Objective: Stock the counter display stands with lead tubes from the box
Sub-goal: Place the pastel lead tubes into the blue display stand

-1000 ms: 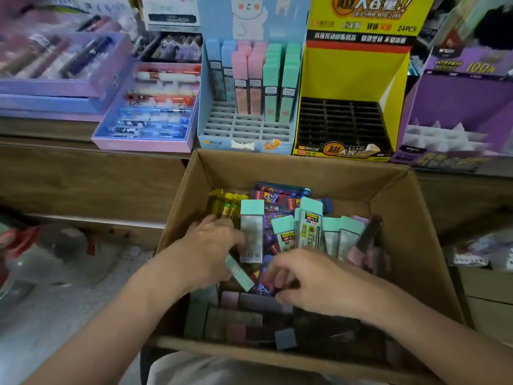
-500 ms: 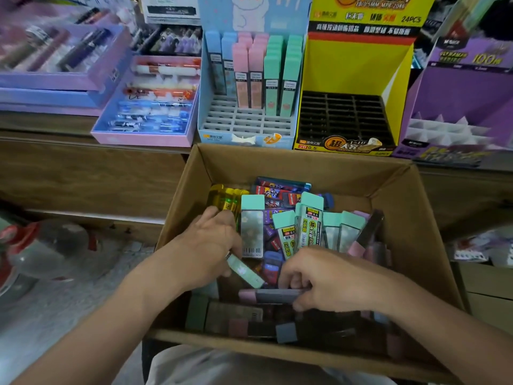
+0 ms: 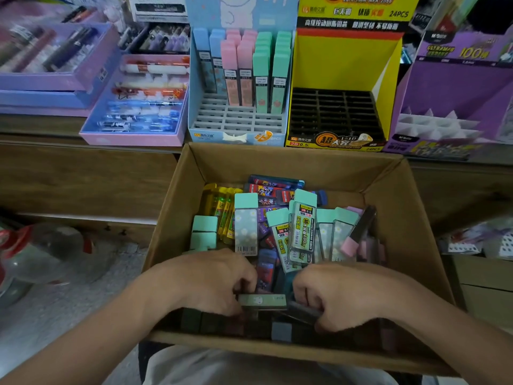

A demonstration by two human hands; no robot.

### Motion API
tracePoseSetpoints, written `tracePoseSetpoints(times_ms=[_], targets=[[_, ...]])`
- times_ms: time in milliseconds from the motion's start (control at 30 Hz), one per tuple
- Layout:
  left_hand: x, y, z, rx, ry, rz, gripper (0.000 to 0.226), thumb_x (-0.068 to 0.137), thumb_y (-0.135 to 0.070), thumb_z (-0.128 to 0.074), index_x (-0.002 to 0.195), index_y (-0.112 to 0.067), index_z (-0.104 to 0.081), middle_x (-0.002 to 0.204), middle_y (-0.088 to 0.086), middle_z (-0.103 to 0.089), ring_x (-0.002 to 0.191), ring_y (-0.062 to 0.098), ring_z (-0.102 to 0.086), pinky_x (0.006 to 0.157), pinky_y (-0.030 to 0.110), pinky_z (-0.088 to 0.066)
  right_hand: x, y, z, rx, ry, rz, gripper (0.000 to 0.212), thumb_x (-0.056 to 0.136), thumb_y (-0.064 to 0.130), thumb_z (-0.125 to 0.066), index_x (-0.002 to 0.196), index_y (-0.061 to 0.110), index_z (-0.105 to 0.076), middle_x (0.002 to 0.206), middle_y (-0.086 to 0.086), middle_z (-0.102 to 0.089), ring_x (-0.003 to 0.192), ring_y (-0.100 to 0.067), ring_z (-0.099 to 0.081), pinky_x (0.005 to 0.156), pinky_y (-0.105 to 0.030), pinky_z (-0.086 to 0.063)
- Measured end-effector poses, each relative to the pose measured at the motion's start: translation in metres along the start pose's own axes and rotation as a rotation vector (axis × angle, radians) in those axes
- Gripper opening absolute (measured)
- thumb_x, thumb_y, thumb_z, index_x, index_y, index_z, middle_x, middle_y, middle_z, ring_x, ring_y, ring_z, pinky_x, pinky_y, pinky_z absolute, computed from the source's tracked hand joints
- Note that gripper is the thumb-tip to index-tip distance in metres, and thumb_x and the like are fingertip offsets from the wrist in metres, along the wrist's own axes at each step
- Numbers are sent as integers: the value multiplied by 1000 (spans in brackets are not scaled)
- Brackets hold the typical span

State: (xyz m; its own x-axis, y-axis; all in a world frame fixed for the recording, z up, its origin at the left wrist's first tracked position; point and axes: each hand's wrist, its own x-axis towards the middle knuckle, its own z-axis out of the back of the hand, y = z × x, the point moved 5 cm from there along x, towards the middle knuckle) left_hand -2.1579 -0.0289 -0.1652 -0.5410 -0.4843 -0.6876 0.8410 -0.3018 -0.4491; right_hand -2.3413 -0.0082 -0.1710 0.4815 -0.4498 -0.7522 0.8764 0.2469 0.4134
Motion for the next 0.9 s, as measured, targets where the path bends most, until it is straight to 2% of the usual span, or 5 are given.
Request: tracePoseSetpoints(times_ms=[133, 500, 667, 800, 900], targets=[[1, -5, -5, 42, -23, -17, 15, 87, -37, -73, 97, -33, -63, 86, -19, -53, 76, -2, -50, 57, 20, -32, -3, 7, 0, -1, 34, -14, 25, 85, 29, -81, 104, 22, -65, 87, 4, -64, 84, -21, -66, 67, -39, -56], [6, -7, -12, 102, -56, -25, 24, 82, -30, -78, 96, -32, -58, 98, -15, -55, 92, 9, -53, 74, 30, -49, 3, 8, -4, 39, -76, -83, 27, 82, 31, -84, 100, 21, -68, 92, 2, -66, 83, -17, -66, 66, -35, -56], [4, -5, -6, 105, -67, -15, 20, 87, -41, -73, 95, -31, -58, 91, -16, -50, 81, 4, -47, 61, 19, -36, 9, -1, -1, 163, -88, -78, 29, 82, 33, -84, 103, 27, -65, 95, 6, -67, 83, -12, -66, 61, -29, -51], [3, -4, -1, 49, -47, -14, 15, 88, -41, -71, 96, -30, -64, 92, -14, -52, 87, 6, -53, 67, 24, -44, 9, -10, 8, 214, -137, -86, 30, 88, 36, -77, 113, 33, -61, 103, 13, -59, 93, -7, -59, 78, -27, -53], [5, -1, 1, 40, -20, -5, 17, 88, -40, -72, 101, -30, -66, 94, -15, -54, 85, 2, -53, 64, 24, -42, 9, -15, 12, 238, -158, -102, 21, 95, 37, -69, 114, 34, -58, 113, 13, -59, 98, -4, -56, 68, -19, -44]])
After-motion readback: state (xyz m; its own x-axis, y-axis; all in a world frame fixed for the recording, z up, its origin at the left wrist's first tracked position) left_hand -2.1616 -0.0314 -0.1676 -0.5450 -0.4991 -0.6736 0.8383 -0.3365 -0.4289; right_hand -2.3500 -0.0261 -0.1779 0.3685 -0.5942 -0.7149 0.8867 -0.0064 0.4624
